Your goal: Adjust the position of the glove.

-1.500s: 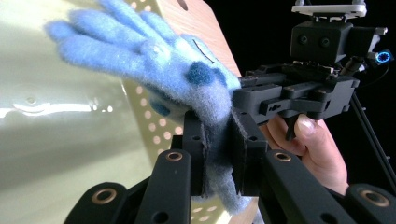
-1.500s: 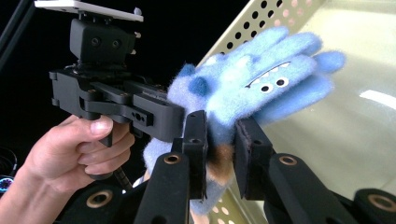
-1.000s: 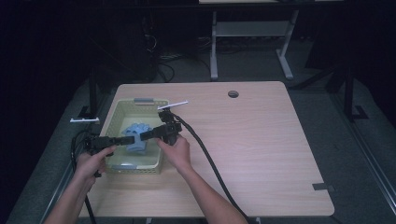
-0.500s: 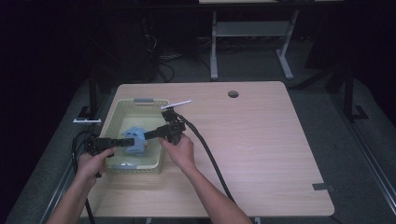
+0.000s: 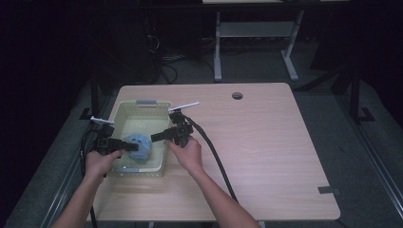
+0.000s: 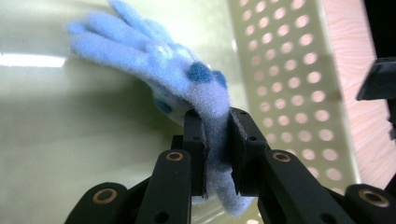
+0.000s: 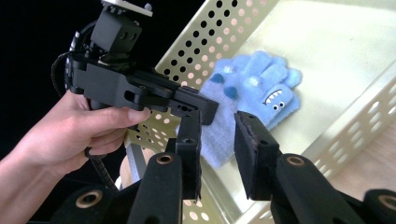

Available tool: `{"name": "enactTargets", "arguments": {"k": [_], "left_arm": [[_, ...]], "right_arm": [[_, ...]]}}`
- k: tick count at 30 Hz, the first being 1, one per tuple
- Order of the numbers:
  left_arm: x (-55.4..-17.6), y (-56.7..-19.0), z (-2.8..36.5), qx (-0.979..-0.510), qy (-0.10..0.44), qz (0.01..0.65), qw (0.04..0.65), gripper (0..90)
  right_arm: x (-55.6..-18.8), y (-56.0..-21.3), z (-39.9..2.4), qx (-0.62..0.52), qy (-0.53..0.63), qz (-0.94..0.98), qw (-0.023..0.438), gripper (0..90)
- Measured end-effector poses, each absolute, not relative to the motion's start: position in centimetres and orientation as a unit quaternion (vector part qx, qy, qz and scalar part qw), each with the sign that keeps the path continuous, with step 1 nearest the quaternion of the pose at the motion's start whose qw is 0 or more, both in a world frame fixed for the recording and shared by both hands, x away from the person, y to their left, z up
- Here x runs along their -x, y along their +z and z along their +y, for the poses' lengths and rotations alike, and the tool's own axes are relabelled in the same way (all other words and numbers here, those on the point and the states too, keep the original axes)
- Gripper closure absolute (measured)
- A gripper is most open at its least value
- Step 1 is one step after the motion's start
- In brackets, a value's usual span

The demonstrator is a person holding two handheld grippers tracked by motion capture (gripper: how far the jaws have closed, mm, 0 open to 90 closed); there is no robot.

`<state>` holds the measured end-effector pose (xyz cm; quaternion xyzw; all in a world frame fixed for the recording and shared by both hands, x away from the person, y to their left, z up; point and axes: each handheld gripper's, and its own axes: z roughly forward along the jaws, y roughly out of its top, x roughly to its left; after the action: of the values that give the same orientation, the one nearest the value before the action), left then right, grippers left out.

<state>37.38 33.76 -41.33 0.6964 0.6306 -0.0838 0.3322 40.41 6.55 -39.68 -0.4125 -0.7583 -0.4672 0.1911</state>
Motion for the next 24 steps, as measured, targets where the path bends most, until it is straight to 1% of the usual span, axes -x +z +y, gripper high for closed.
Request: {"name": "enactTargets", "arguments": {"k": [2,3,6,7,8,11,12,13,15,16,19,20,24], "left_arm": [[-37.7,-41.4,33.5,-0.697,-0.084,0.638,0.318,77.2],[-37.9,-41.5,33.5,-0.707,-0.081,0.632,0.307,76.9],[-38.3,-41.6,33.1,-0.708,-0.083,0.641,0.286,75.5],[-38.4,-41.7,33.0,-0.712,-0.082,0.641,0.275,73.7],[-38.5,-41.7,32.9,-0.715,-0.080,0.642,0.267,73.7],[-38.6,-41.7,32.7,-0.712,-0.073,0.651,0.254,69.6],[-38.7,-41.7,32.6,-0.704,-0.071,0.659,0.257,67.7],[-38.7,-41.8,32.7,-0.709,-0.064,0.655,0.254,65.6],[-38.7,-41.7,32.8,-0.710,-0.050,0.657,0.248,59.8],[-38.6,-41.7,32.8,-0.707,-0.047,0.661,0.246,55.5],[-38.6,-41.4,33.3,-0.707,-0.041,0.661,0.249,54.0],[-38.6,-41.4,33.3,-0.700,-0.042,0.666,0.256,54.0],[-38.5,-40.5,33.5,-0.695,-0.028,0.665,0.272,53.1]], "right_arm": [[-40.4,-39.8,6.8,0.414,-0.464,-0.759,0.192,70.8],[-40.5,-39.9,6.9,0.414,-0.464,-0.760,0.190,70.8],[-40.5,-40.0,7.2,0.414,-0.462,-0.761,0.192,70.5],[-40.5,-40.0,7.3,0.414,-0.461,-0.761,0.190,70.2],[-40.5,-40.0,7.3,0.414,-0.461,-0.761,0.190,70.2],[-40.5,-40.0,7.3,0.413,-0.459,-0.764,0.186,69.7],[-40.4,-39.9,7.3,0.413,-0.459,-0.764,0.186,69.5],[-40.4,-39.8,7.2,0.414,-0.458,-0.765,0.186,69.4],[-40.4,-39.7,7.1,0.413,-0.459,-0.765,0.183,69.3],[-40.3,-39.5,7.0,0.410,-0.461,-0.766,0.181,68.9],[-40.2,-39.4,6.9,0.411,-0.461,-0.766,0.180,68.6],[-40.2,-39.4,6.9,0.409,-0.462,-0.767,0.177,68.4],[-40.2,-39.2,6.5,0.410,-0.462,-0.767,0.172,67.5]]}}
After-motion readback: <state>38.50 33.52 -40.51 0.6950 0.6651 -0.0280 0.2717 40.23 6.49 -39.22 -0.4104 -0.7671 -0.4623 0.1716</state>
